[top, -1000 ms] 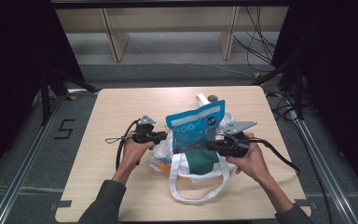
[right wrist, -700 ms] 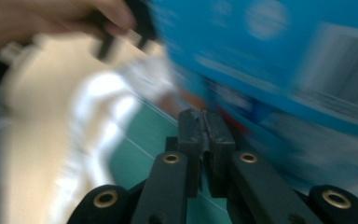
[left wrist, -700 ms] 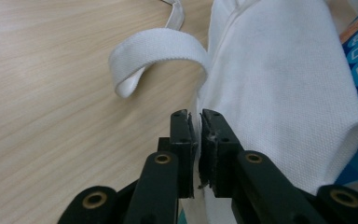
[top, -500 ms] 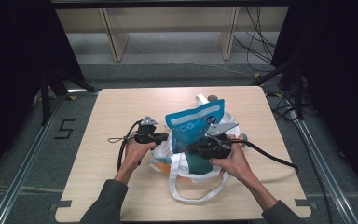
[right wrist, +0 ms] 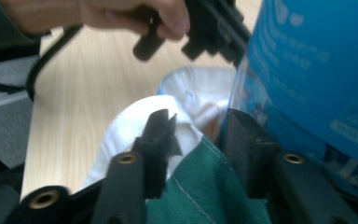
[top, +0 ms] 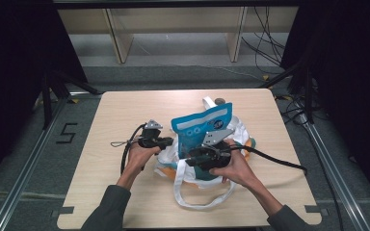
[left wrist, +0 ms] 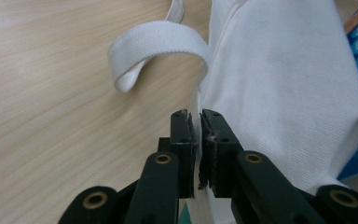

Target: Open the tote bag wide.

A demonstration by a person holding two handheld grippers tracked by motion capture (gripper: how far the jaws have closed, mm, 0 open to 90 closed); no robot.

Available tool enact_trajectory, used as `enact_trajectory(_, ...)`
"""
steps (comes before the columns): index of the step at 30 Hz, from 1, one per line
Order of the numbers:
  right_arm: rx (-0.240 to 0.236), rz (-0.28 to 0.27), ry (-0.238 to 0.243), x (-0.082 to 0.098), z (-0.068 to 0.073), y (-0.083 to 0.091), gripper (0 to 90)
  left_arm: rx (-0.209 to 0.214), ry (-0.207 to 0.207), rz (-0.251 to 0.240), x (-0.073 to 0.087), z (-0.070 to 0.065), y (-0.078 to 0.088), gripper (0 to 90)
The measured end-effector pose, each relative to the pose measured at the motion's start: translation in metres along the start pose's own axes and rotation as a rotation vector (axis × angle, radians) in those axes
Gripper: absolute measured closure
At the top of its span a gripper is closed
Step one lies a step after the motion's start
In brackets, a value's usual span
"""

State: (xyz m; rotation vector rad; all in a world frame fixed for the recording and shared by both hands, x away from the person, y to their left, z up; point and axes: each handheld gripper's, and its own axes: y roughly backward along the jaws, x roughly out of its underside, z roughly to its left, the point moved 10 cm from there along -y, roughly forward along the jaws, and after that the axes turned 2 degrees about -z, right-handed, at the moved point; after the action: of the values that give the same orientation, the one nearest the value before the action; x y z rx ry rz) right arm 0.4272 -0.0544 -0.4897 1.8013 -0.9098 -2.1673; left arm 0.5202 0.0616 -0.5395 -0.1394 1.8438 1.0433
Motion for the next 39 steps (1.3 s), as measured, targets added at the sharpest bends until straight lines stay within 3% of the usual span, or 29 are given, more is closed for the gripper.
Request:
enact_trajectory(3, -0.025, 0.045, -0.001, 0.008, 0.009, 0.002, 76.4, -0.001, 0.000, 0.019, 0.001, 0.003, -0.006, 82.5)
enact_trajectory(8, -0.064, 0.109, 0.007, 0.024, 0.022, 0.003, 85.1, -0.042, 0.001, 0.048, 0.002, 0.009, -0.013, 83.0)
enact_trajectory(10, -0.076, 0.139, -0.033, 0.035, 0.028, 0.002, 86.5, -0.048, 0.008, 0.063, 0.005, 0.013, -0.014, 83.6)
enact_trajectory(14, -0.084, 0.162, -0.043, 0.051, 0.038, 0.001, 87.5, -0.047, 0.019, 0.087, 0.013, 0.017, -0.022, 84.4)
enact_trajectory(16, -0.066, 0.192, -0.063, 0.064, 0.039, -0.004, 87.5, -0.048, 0.019, 0.094, 0.015, 0.016, -0.025, 84.3)
enact_trajectory(19, -0.049, 0.244, -0.073, 0.085, 0.042, -0.017, 87.3, -0.056, -0.017, 0.119, 0.022, 0.016, -0.030, 83.7)
enact_trajectory(20, -0.036, 0.249, -0.073, 0.090, 0.041, -0.021, 87.2, -0.045, 0.012, 0.103, 0.025, 0.017, -0.033, 83.6)
enact_trajectory(21, -0.046, 0.246, -0.060, 0.090, 0.040, -0.022, 87.2, -0.038, 0.067, 0.075, 0.025, 0.019, -0.034, 83.7)
enact_trajectory(23, -0.034, 0.249, -0.083, 0.091, 0.041, -0.022, 87.1, -0.025, 0.087, 0.070, 0.026, 0.019, -0.033, 83.4)
enact_trajectory(24, -0.025, 0.234, -0.072, 0.092, 0.040, -0.024, 87.0, -0.032, 0.076, 0.074, 0.026, 0.018, -0.032, 83.5)
enact_trajectory(25, -0.034, 0.235, -0.091, 0.092, 0.042, -0.023, 87.0, -0.047, 0.063, 0.075, 0.026, 0.017, -0.031, 83.6)
enact_trajectory(27, -0.038, 0.225, -0.070, 0.091, 0.038, -0.022, 86.6, -0.052, 0.052, 0.075, 0.022, 0.014, -0.027, 83.3)
enact_trajectory(29, -0.048, 0.213, -0.078, 0.088, 0.039, -0.020, 85.4, -0.063, 0.046, 0.059, 0.016, 0.013, -0.018, 80.8)
enact_trajectory(30, -0.064, 0.199, -0.060, 0.085, 0.040, -0.018, 83.6, -0.060, 0.051, 0.043, 0.013, 0.011, -0.014, 79.4)
enact_trajectory(32, -0.075, 0.148, -0.095, 0.075, 0.040, -0.010, 77.7, -0.065, 0.044, 0.015, 0.007, 0.010, -0.001, 76.5)
enact_trajectory(33, -0.079, 0.126, -0.104, 0.068, 0.040, -0.004, 76.4, -0.060, 0.047, -0.006, 0.004, 0.009, 0.006, 75.3)
enact_trajectory(34, -0.072, 0.105, -0.094, 0.062, 0.037, 0.004, 73.0, -0.057, 0.075, -0.053, 0.000, 0.006, 0.011, 74.4)
enact_trajectory(37, -0.024, 0.026, -0.098, 0.043, 0.028, 0.031, 71.2, -0.030, 0.097, -0.118, -0.003, -0.003, 0.031, 72.5)
enact_trajectory(39, 0.015, -0.013, -0.104, 0.038, 0.020, 0.051, 72.6, 0.012, 0.098, -0.128, 0.001, -0.013, 0.043, 72.3)
